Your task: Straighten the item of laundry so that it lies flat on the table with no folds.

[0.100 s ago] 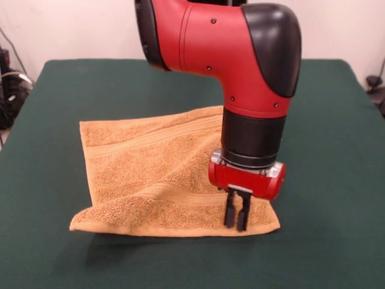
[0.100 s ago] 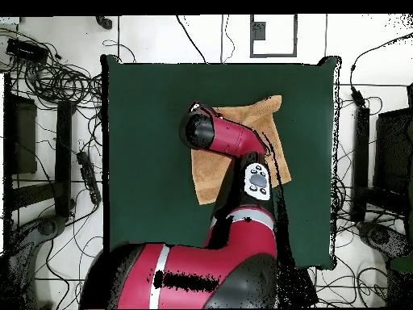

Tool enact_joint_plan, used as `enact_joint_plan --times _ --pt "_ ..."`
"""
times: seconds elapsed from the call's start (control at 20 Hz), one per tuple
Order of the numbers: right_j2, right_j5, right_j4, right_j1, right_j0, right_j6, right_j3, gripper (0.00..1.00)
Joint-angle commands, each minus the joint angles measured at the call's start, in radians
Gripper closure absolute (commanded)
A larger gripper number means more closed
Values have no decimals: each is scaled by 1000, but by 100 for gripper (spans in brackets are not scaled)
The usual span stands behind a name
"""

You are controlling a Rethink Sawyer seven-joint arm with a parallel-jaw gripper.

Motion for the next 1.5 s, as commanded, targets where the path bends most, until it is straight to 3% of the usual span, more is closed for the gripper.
enact_joint_plan --times 0.05,0.75,1.15,1.35,1.4,1.5 --pt "-57 101 70 17 99 278 28 0" --pt "-7 34 115 69 103 249 27 0" --pt "76 -27 99 131 46 179 -22 0" --pt "72 -25 90 134 44 171 -23 0" --pt "69 -21 88 135 44 170 -26 100" --pt "63 -22 89 138 47 172 -31 100"
